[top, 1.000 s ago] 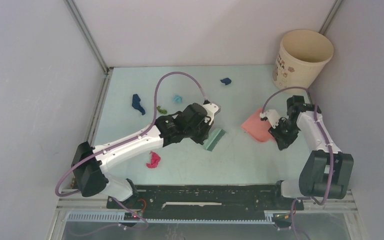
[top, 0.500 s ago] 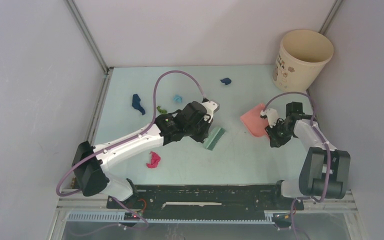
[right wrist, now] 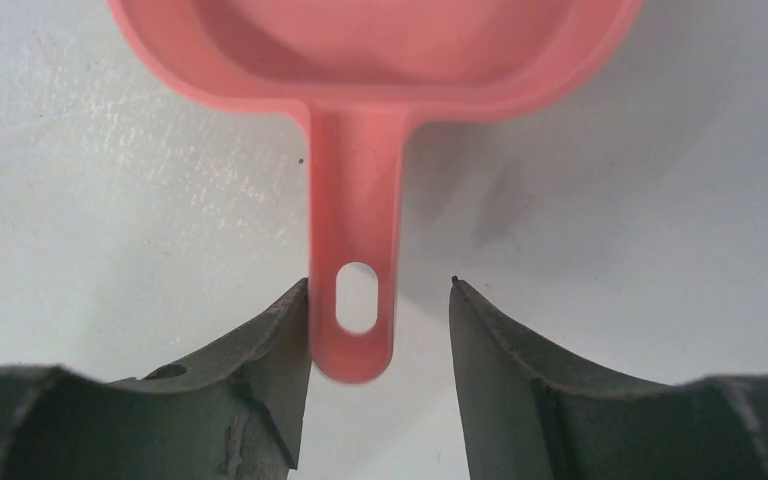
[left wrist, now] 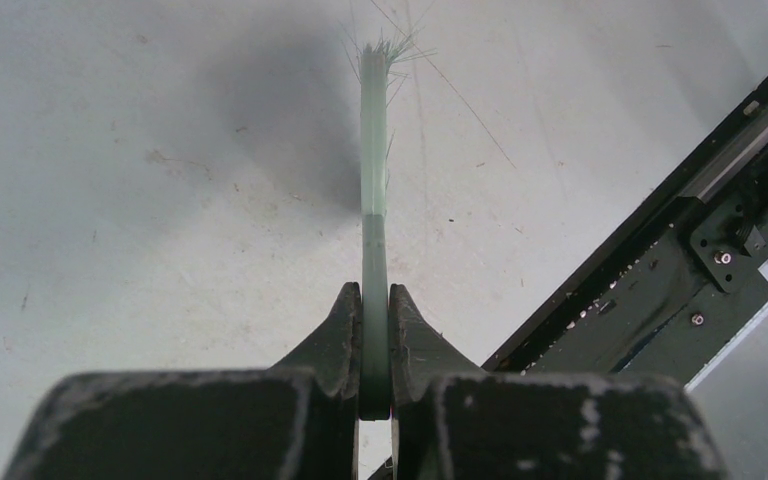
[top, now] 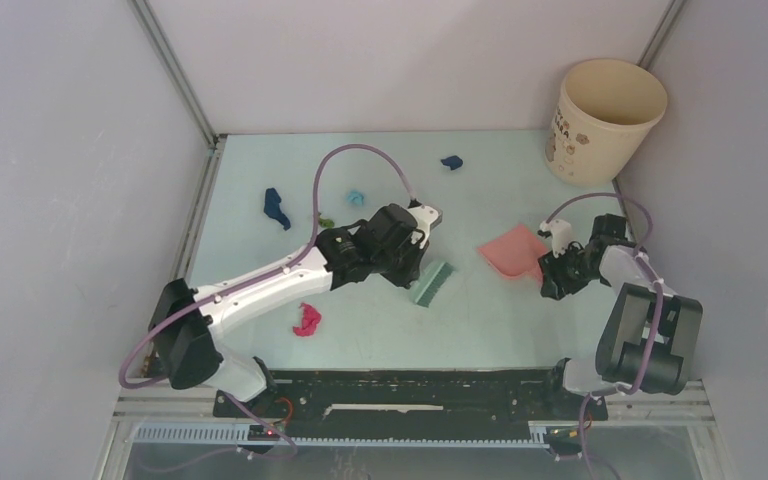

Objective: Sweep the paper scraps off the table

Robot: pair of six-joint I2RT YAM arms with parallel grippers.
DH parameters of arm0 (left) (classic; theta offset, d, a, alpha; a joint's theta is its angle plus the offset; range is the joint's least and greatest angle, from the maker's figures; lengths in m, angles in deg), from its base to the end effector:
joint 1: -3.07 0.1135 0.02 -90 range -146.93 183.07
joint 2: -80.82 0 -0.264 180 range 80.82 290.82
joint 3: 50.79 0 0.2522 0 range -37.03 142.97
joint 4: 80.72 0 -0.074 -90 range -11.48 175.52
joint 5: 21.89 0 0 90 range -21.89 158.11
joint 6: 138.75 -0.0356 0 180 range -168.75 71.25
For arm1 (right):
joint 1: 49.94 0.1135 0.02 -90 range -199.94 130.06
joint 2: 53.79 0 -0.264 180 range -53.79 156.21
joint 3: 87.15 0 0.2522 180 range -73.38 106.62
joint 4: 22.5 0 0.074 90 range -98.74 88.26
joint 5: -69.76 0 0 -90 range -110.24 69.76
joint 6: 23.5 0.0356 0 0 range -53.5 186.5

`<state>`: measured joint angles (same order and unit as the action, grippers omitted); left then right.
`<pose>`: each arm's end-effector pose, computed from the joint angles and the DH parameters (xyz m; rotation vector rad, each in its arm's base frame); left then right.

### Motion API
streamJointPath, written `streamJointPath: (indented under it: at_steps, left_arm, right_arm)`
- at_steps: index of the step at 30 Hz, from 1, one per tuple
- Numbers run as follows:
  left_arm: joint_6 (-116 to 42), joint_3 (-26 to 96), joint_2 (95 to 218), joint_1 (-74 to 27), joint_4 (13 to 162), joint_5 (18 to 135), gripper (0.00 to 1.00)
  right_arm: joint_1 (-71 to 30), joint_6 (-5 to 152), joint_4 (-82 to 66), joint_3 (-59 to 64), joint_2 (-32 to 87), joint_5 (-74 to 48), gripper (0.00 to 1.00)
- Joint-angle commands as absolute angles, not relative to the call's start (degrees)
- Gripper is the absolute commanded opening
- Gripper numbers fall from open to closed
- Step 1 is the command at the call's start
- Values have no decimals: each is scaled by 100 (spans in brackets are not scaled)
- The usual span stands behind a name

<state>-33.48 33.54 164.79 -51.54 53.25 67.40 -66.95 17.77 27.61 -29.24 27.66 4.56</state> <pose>0.1863 -0.2615 0.2992 0.8165 2.3025 -0.5576 0.2357 -0.0565 0.1718 -0.8068 2.5328 0.2835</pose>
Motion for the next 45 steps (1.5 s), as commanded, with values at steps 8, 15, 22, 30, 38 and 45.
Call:
streamJointPath:
  at_steps: [8, 15, 22, 30, 38, 45]
  left_arm:
    - [-3238, 3363, 16591, -5134, 5577, 7000, 6]
    - [-3223, 3496, 16590, -5046, 5573, 6827, 5]
    - [-2753, 4157, 16839, -4451, 6032, 6926, 5]
    - [-553, 4842, 18003, -3487, 7824, 7135, 0]
    - [1384, 5090, 19198, -3123, 9638, 6425, 0]
    - [2683, 5652, 20649, -2881, 10588, 6275, 0]
  right_arm:
    - [-7020, 1505, 2244, -3190, 2793, 1119, 55]
    - [-7039, 1440, 2294, -3200, 2630, 1114, 26]
    - [-7130, 1579, 2639, -3192, 1645, 892, 11]
    - [-7136, 2163, 2959, -3175, 1150, 820, 0]
    - [-7130, 2295, 3075, -3181, 1121, 895, 0]
    - [-6921, 2546, 2910, -3181, 1329, 891, 0]
